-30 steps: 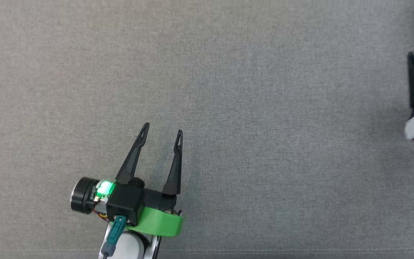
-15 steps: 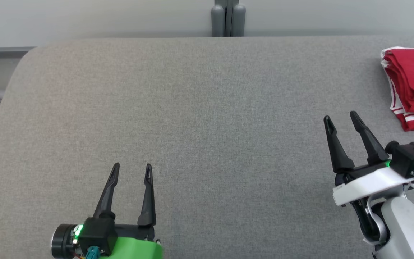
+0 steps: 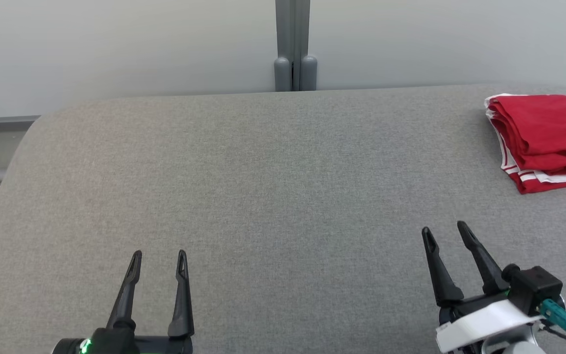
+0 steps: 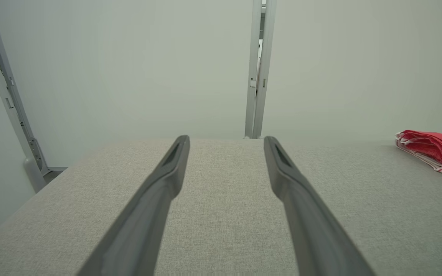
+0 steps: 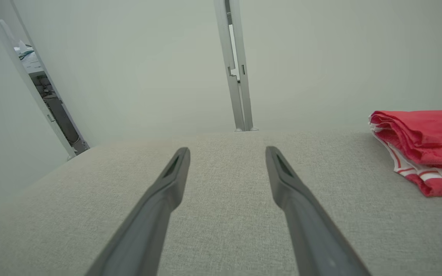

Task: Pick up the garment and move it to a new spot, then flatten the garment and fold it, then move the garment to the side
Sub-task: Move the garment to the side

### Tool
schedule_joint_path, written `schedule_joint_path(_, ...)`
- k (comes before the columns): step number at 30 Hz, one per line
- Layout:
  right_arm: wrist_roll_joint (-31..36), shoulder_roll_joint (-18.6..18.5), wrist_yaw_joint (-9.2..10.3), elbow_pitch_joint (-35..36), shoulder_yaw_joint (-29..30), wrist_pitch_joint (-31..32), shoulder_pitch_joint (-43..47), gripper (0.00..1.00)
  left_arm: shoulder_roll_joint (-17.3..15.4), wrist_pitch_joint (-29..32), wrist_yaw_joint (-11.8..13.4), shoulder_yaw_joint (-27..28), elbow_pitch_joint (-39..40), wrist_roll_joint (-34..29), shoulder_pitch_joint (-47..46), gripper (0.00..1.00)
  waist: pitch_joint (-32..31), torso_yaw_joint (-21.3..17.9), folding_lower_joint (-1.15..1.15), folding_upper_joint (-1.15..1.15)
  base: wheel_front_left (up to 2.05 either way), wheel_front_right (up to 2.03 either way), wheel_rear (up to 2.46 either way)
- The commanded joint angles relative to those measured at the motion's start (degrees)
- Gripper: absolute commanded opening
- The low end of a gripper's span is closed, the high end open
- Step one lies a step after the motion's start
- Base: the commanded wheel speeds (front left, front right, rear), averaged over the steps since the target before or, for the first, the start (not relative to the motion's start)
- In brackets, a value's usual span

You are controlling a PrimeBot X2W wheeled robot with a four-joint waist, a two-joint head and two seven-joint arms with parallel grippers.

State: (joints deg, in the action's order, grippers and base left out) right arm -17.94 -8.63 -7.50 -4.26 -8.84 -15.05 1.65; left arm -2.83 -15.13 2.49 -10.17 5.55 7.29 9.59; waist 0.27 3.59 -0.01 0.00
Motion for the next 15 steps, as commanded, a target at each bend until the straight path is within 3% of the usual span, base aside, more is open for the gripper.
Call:
schedule_joint_path(1,0.76,0.43,0.02,-0.55,0.88,-0.13,1.66,1.00,-0.15,0.03,-0.28,0.39,-0.21,-0.29,1.13,1.00,-0.92,-0.88,0.01,0.00,0.00,0.00,0.00)
schedule_joint_path(15,1.41,2.85,0.00,-2.48,1.62,-0.13,4.41,1.00,-0.16,0.03,-1.44,0.88,-4.28,-0.64,2.76,1.00,-2.43,-1.96,0.01,0.00,0.00,0.00,0.00)
